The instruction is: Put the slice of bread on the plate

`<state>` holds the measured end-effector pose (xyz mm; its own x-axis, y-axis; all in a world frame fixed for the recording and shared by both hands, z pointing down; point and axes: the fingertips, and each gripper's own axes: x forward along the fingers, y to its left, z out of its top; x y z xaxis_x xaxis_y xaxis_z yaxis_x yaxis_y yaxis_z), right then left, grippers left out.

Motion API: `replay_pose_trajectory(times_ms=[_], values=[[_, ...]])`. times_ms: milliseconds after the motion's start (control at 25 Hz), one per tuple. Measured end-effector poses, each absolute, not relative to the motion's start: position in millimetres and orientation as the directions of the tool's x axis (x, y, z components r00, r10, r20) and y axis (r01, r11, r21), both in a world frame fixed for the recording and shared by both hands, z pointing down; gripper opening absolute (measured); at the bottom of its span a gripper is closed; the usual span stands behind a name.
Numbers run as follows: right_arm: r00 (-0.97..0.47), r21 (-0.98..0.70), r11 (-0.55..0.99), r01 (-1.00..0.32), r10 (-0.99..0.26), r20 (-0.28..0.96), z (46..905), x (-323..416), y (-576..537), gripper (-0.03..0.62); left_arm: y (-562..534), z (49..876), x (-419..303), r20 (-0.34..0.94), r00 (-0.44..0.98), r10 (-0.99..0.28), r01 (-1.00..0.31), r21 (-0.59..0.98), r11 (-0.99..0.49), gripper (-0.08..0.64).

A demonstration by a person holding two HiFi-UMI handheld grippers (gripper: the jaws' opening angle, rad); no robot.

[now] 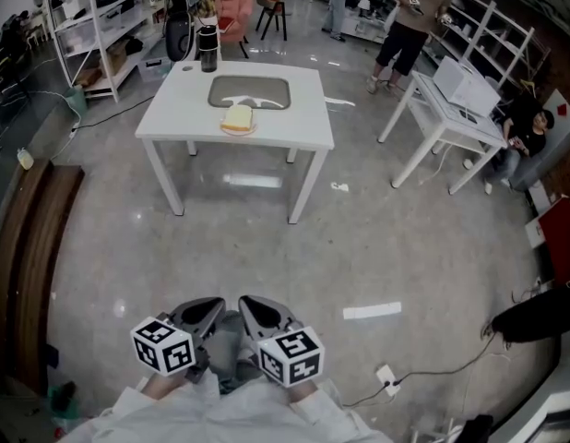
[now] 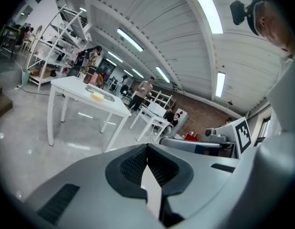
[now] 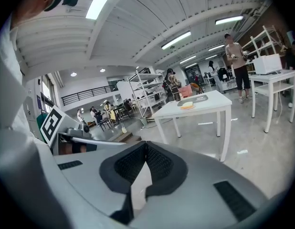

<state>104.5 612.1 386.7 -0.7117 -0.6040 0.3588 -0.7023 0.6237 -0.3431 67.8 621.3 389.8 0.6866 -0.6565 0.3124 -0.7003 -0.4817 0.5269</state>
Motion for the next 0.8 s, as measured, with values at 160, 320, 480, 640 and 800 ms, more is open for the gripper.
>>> replay_pose_trajectory(times_ms=[160,320,480,640,800], values=[[-0.706,-0.341,0.618,-0.708,-0.609,0.361,391,100,588,0.012,598,398,67,0.321,0.703,-0.634,-0.686,0.539,-0.488,0.009],[-0.72,-0.353,0.628,-0.694,-0.605,0.34,389,89,544,0.012,549,395,63,0.301,0.72,-0.625,-0.67,0.534,-0.515,0.009],[-0.706,-0.327,0.626,-0.708,-0.619,0.344,386,78,482,0.012,491,393,53,0.307,0.726,-0.615,-0.668,0.528,-0.525,0.009],[-0.687,-0.305,0.616,-0.727,-0.645,0.334,372,65,421,0.012,435,382,41,0.308,0.744,-0.593,-0.656,0.508,-0.559,0.009],[-0.651,-0.249,0.602,-0.759,-0.686,0.325,363,54,369,0.012,385,378,23,0.312,0.75,-0.584,-0.653,0.488,-0.579,0.009]])
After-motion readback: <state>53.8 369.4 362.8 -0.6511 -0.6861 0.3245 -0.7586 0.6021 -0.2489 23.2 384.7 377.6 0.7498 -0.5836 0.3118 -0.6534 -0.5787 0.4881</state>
